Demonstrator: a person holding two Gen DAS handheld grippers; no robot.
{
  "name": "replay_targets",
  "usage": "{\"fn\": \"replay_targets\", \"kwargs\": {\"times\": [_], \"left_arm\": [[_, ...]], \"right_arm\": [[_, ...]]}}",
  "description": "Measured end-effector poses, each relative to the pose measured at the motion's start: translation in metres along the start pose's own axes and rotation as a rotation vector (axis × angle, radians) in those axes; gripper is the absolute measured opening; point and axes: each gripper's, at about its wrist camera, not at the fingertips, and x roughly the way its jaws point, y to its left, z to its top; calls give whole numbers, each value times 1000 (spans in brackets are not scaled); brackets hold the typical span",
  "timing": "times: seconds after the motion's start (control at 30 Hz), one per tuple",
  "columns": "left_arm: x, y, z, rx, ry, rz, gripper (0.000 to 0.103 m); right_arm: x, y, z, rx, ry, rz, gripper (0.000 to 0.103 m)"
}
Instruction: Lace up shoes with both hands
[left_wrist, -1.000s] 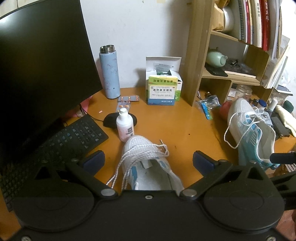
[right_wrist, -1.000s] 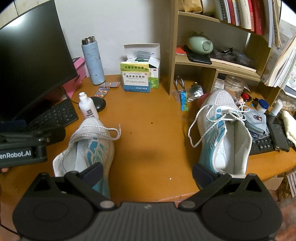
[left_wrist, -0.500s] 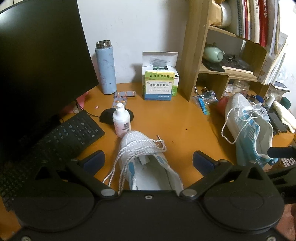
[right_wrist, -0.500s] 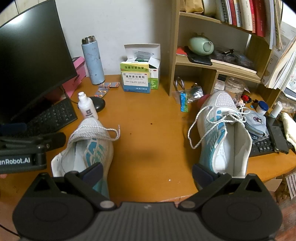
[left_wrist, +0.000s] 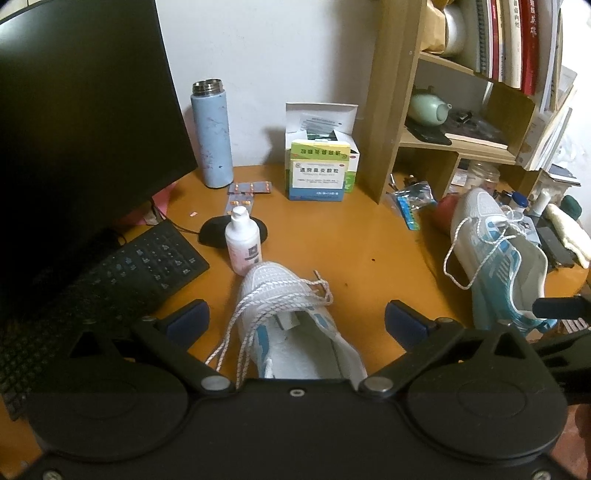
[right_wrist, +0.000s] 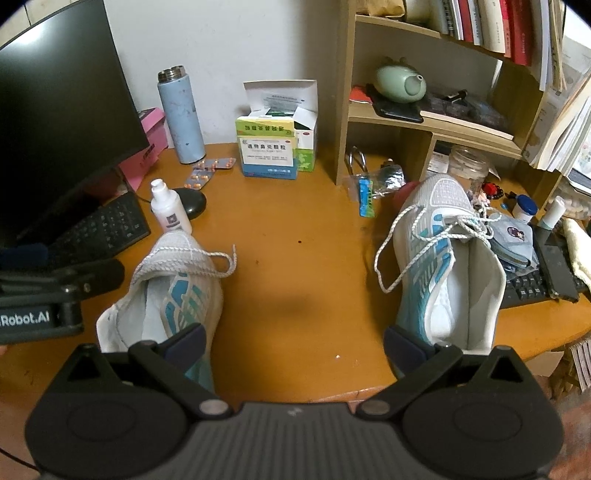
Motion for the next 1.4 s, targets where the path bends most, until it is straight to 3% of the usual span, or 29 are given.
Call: {"fn": "replay_targets", "kwargs": {"times": [1.1, 1.4], "left_arm": [[4, 12, -5, 3, 7, -31, 103], [22, 20, -7, 104, 47, -63, 102]], "right_arm": [[10, 3, -5, -24, 17, 43, 103], [19, -1, -8, -19, 28, 78, 102]]}}
